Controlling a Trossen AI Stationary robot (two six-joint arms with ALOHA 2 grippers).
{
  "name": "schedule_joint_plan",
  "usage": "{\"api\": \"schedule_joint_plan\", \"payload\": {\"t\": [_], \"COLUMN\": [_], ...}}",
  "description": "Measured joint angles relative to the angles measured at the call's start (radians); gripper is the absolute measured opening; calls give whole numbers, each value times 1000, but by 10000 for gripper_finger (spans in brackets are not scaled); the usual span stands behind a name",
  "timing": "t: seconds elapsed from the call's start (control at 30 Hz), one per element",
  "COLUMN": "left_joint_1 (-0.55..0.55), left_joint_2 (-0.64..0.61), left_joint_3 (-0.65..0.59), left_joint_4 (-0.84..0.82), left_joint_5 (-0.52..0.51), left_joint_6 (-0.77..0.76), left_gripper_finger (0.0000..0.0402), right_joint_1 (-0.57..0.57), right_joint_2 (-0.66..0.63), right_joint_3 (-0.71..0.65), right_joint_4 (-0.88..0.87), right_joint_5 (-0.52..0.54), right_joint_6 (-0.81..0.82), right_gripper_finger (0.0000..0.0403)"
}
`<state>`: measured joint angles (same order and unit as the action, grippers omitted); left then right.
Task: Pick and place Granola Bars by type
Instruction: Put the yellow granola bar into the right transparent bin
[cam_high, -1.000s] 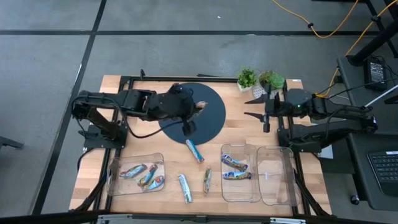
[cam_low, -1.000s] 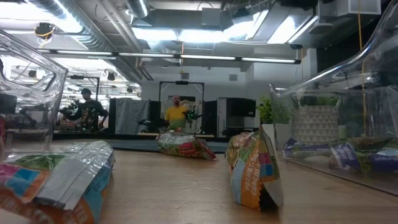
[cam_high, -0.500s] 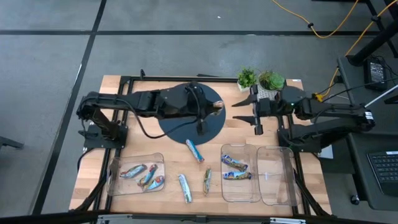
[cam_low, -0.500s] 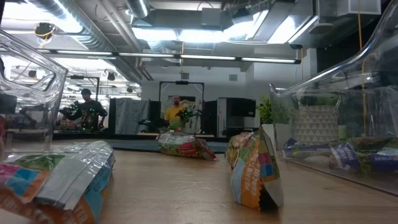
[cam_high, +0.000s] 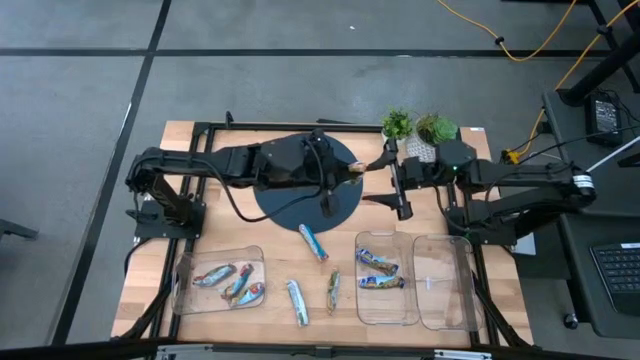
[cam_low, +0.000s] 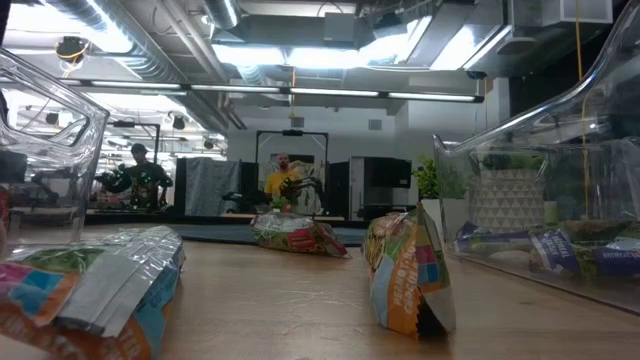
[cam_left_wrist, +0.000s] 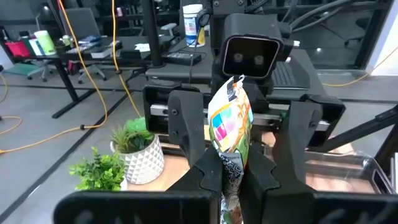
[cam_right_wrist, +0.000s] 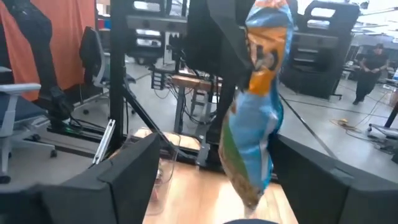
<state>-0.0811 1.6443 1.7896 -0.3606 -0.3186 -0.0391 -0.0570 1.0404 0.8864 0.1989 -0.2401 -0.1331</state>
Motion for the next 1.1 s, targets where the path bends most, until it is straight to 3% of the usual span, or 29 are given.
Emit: {"api": "schedule_joint_plan", "payload": {"t": [0.23, 0.47, 0.9, 1.1], "left_joint_1": [1, 6, 6, 7], "left_joint_2": [17, 33, 41, 41], "left_joint_3": [0, 0, 1, 1], "left_joint_4": [32, 51, 53, 47], "left_joint_5": [0, 30, 60, 60], "left_joint_6": [8, 5, 0, -10], "left_gripper_finger": [15, 15, 15, 28], "right_joint_1": [0, 0, 0, 0], "right_joint_2": [41, 63, 63, 63], "right_joint_3": [0, 0, -1, -1], "right_joint_4": [27, 68, 84, 84], "right_joint_5": [-7, -9, -1, 18], "right_joint_6": [22, 51, 19, 15], "right_gripper_finger": [279, 224, 24, 29]}}
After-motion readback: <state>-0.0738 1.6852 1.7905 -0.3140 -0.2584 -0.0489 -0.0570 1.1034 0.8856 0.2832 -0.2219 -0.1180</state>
